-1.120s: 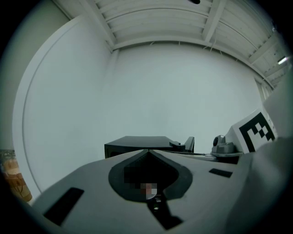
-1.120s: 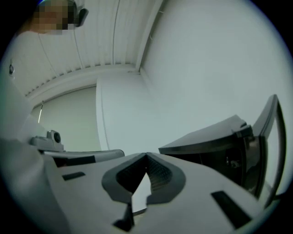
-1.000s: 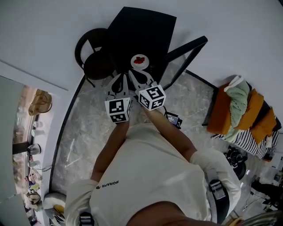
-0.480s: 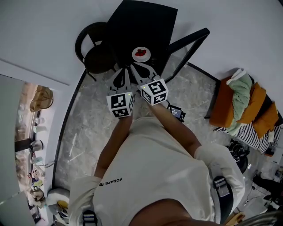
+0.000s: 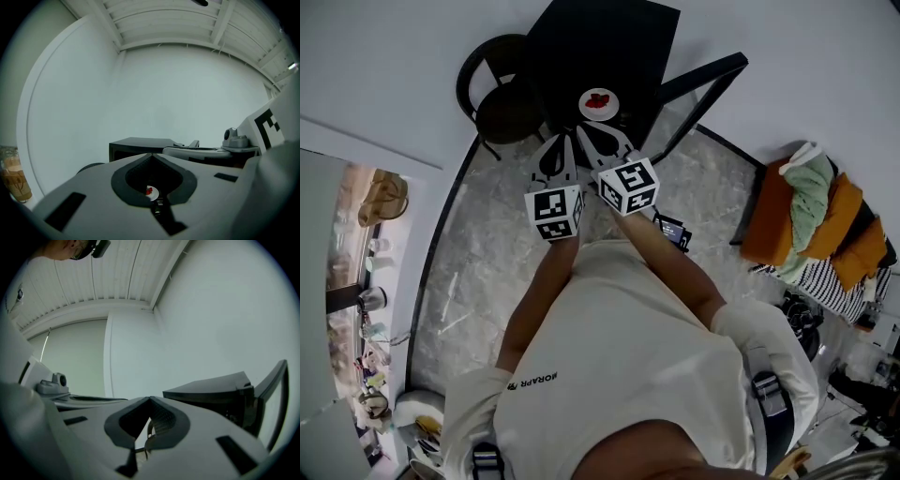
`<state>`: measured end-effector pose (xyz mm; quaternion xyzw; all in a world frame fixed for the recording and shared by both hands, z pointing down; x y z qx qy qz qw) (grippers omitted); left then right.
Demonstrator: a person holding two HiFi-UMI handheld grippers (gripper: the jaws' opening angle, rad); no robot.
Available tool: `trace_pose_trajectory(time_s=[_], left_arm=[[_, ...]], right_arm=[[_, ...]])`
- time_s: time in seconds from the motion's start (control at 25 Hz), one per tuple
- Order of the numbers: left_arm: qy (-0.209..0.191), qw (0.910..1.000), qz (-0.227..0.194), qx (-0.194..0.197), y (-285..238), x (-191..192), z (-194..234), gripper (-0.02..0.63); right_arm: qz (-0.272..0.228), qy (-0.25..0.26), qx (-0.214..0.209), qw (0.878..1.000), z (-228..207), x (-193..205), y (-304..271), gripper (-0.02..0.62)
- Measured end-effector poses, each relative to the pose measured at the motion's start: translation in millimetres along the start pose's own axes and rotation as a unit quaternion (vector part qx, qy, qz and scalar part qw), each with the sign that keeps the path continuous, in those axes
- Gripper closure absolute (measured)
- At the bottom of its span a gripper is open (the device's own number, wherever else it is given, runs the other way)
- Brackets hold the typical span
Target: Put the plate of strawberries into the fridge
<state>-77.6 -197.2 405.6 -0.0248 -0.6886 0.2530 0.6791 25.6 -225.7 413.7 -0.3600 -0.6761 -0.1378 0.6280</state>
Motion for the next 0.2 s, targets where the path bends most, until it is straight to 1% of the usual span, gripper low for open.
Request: trace_pose_trajectory(time_s=[0.2], left_arm=[[0.001,1.0000,0.004,-0.001,0.3,3.0,0.4,0.603]], right_arm=[[0.001,0.012,0.007,1.000,0.8,0.5,3.3,0.583]])
Point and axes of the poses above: the fingertips, and each gripper's own axes: y backward along the fingers, z to its left, x out of its underside, the point moved 7 cm from there along y, backward along the fingers, and after that the axes turned 14 degrees about z, right-handed, at the moved point
